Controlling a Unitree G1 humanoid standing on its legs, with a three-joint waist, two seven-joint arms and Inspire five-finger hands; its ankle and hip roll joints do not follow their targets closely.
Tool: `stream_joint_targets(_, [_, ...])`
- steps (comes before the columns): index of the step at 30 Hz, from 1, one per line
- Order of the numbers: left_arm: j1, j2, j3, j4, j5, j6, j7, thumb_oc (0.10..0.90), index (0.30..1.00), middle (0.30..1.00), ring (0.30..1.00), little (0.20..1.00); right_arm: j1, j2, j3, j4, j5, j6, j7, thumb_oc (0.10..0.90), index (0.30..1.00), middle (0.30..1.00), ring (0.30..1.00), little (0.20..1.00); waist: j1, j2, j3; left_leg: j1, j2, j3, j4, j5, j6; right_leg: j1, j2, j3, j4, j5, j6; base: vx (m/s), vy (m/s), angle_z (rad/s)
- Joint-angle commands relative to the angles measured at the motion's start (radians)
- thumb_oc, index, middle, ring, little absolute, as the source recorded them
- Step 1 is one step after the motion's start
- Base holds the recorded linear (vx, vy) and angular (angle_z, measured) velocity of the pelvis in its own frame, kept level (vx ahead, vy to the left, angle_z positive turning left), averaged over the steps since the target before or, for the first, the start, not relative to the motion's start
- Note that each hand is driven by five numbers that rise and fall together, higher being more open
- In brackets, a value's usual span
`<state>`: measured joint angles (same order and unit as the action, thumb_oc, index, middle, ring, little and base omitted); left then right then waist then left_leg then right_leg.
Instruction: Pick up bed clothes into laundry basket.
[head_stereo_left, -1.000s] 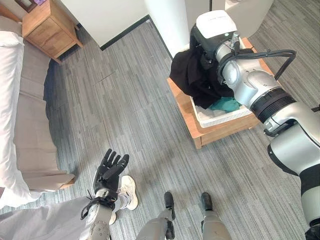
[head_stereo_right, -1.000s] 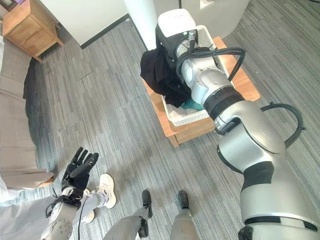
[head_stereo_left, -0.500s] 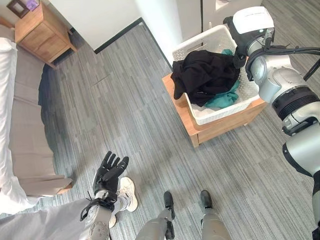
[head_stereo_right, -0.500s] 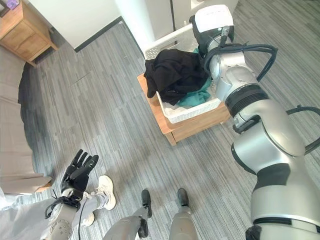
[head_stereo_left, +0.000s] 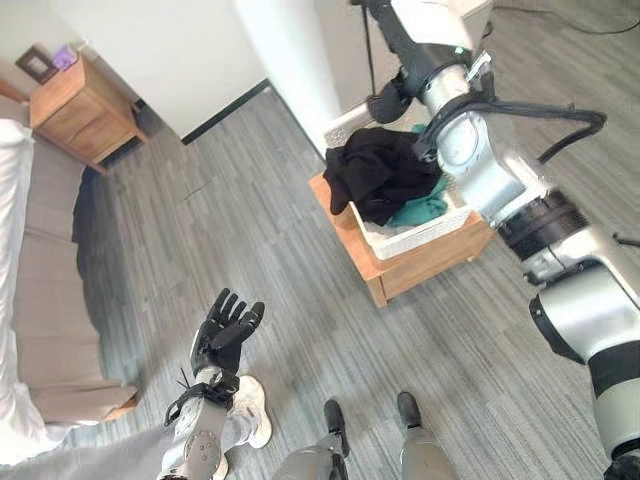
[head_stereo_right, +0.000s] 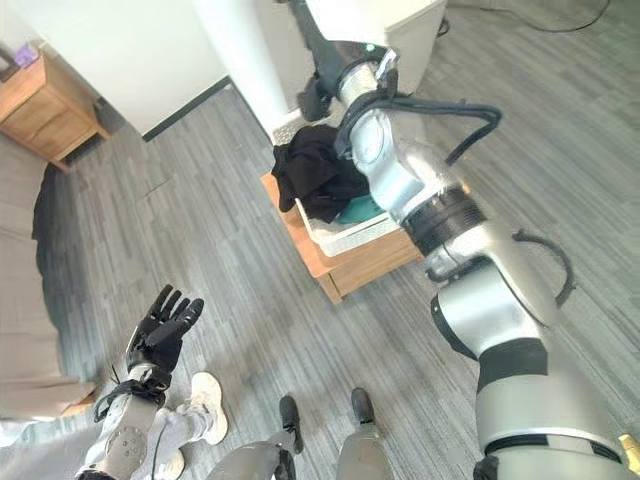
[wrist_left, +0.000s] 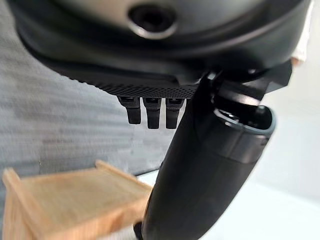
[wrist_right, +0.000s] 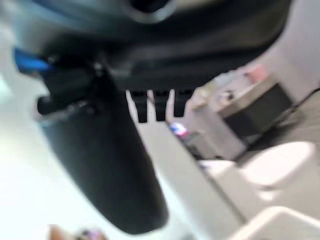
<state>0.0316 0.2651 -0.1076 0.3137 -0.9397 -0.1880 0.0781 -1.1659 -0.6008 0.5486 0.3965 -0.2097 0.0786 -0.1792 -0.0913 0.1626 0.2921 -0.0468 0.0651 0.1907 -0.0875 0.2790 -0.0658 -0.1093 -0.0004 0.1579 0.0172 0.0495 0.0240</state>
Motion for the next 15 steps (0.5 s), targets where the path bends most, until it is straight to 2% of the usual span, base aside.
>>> stream_joint_targets(1, [0.002,0.064,0.077,-0.051,0.028,-0.064,-0.004,0.800,0.900,0.900,0.900,0.900,0.298,-0.201,-0.232,-0.236,0.172,-0.114,-0.058,0.800,0.900,0.900,0.900,0.900,-0.052,-0.076,-0.063,0.089,-0.033,0.023,0.000,-0.273,-0.005,-0.002,-0.079,0.026,-0.079,0.037,0.103,-0.17,0.052,0.31])
stream_joint_targets(2, [-0.026,0.050,0.078,-0.051,0.078,-0.037,-0.003,0.800,0.900,0.900,0.900,0.900,0.734,-0.082,-0.432,-0.468,0.230,-0.160,0.047,0.800,0.900,0.900,0.900,0.900,-0.103,-0.084,-0.049,0.086,-0.032,0.021,0.000,-0.272,0.002,-0.022,-0.075,0.053,-0.062,0.048,0.120,-0.22,0.057,0.15])
stream_joint_targets(3, [-0.044,0.052,0.087,-0.055,0.082,-0.033,-0.002,0.800,0.900,0.900,0.900,0.900,0.844,-0.071,-0.478,-0.514,0.261,-0.184,0.087,0.800,0.900,0.900,0.900,0.900,-0.114,-0.086,-0.042,0.080,-0.026,0.016,0.000,-0.267,0.005,-0.033,-0.070,0.067,-0.041,0.043,0.127,-0.35,0.061,-0.18])
stream_joint_targets(4, [-0.054,0.059,0.088,-0.056,0.093,-0.038,0.000,0.800,0.900,0.900,0.900,0.900,1.029,-0.058,-0.563,-0.595,0.300,-0.209,0.128,0.800,0.900,0.900,0.900,0.900,-0.124,-0.093,-0.031,0.069,-0.016,-0.003,0.005,-0.256,0.011,-0.043,-0.046,0.094,0.046,-0.005,0.129,-0.23,-0.002,-0.31])
stream_joint_targets(5, [-0.053,0.061,0.083,-0.056,0.093,-0.038,0.001,0.800,0.900,0.900,0.900,0.900,1.041,-0.055,-0.573,-0.604,0.300,-0.206,0.131,0.800,0.900,0.900,0.900,0.900,-0.118,-0.094,-0.036,0.066,-0.015,-0.002,0.003,-0.251,0.010,-0.050,-0.045,0.096,0.052,-0.005,0.128,-0.42,-0.059,-0.13])
stream_joint_targets(6, [-0.087,0.042,0.047,-0.054,0.097,-0.042,-0.020,0.800,0.900,0.900,0.900,0.900,1.169,0.023,-0.555,-0.602,0.321,-0.207,0.165,0.800,0.900,0.900,0.900,0.900,-0.081,-0.103,-0.035,0.017,-0.006,-0.061,0.024,-0.214,0.015,-0.018,0.004,0.116,0.182,-0.120,0.096,-0.29,-0.056,-0.18])
stream_joint_targets(7, [-0.087,0.042,0.047,-0.054,0.097,-0.042,-0.020,0.800,0.900,0.900,0.900,0.900,1.169,0.023,-0.555,-0.601,0.321,-0.208,0.165,0.800,0.900,0.900,0.900,0.900,-0.081,-0.102,-0.037,0.015,-0.006,-0.061,0.025,-0.213,0.014,-0.020,0.005,0.116,0.183,-0.120,0.096,-0.52,-0.176,-0.15])
stream_joint_targets(8, [-0.082,0.028,0.040,-0.063,0.092,-0.047,-0.022,0.800,0.900,0.900,0.900,0.900,1.227,0.075,-0.547,-0.549,0.386,-0.236,0.165,0.800,0.900,0.900,0.900,0.900,-0.017,-0.117,-0.046,-0.029,-0.022,-0.150,0.036,-0.181,0.019,0.055,0.055,0.101,0.288,-0.215,0.063,-0.35,-0.223,0.22])
stream_joint_targets(10, [-0.025,0.006,0.058,-0.096,0.086,-0.050,-0.025,0.800,0.900,0.900,0.900,0.900,1.262,0.113,-0.554,-0.515,0.435,-0.242,0.154,0.800,0.900,0.900,0.900,0.900,0.058,-0.147,-0.061,-0.082,-0.057,-0.243,0.042,-0.149,0.011,0.142,0.063,0.073,0.254,-0.267,0.039,-0.32,-0.227,0.90])
stream_joint_targets(11, [-0.024,0.006,0.058,-0.097,0.086,-0.050,-0.024,0.800,0.900,0.900,0.900,0.900,1.262,0.113,-0.554,-0.514,0.435,-0.242,0.154,0.800,0.900,0.900,0.900,0.900,0.058,-0.144,-0.063,-0.086,-0.053,-0.244,0.041,-0.146,0.010,0.141,0.066,0.072,0.250,-0.261,0.038,-0.39,-0.191,1.37])
stream_joint_targets(12, [0.000,-0.004,0.072,-0.113,0.085,-0.053,-0.014,0.800,0.900,0.900,0.900,0.900,1.260,0.143,-0.551,-0.486,0.505,-0.250,0.152,0.800,0.900,0.900,0.900,0.900,0.112,-0.161,-0.046,-0.132,-0.076,-0.312,0.025,-0.087,-0.017,0.162,0.056,0.018,0.187,-0.286,0.009,-0.31,-0.124,1.23])
stream_joint_targets(13, [-0.001,-0.005,0.072,-0.114,0.085,-0.053,-0.013,0.800,0.900,0.900,0.900,0.900,1.259,0.142,-0.551,-0.485,0.506,-0.251,0.152,0.800,0.900,0.900,0.900,0.900,0.111,-0.156,-0.048,-0.137,-0.072,-0.315,0.024,-0.084,-0.018,0.159,0.060,0.017,0.183,-0.280,0.008,-0.46,-0.176,1.38])
stream_joint_targets(14, [0.027,-0.010,0.104,-0.142,0.100,-0.059,-0.001,0.800,0.900,0.900,0.900,0.900,1.260,0.130,-0.561,-0.503,0.497,-0.259,0.159,0.800,0.900,0.900,0.900,0.900,0.134,-0.155,-0.040,-0.184,-0.080,-0.363,0.016,-0.049,-0.036,0.170,0.047,-0.015,0.138,-0.281,0.004,-0.42,-0.087,1.94])
stream_joint_targets(15, [0.045,-0.034,0.138,-0.136,0.080,-0.071,0.021,0.800,0.900,0.900,0.900,0.900,1.233,0.114,-0.572,-0.474,0.488,-0.266,0.134,0.800,0.900,0.900,0.900,0.900,0.169,-0.158,-0.003,-0.219,-0.087,-0.393,0.023,-0.039,-0.062,0.144,0.039,-0.082,0.129,-0.271,-0.004,-0.56,-0.056,2.83])
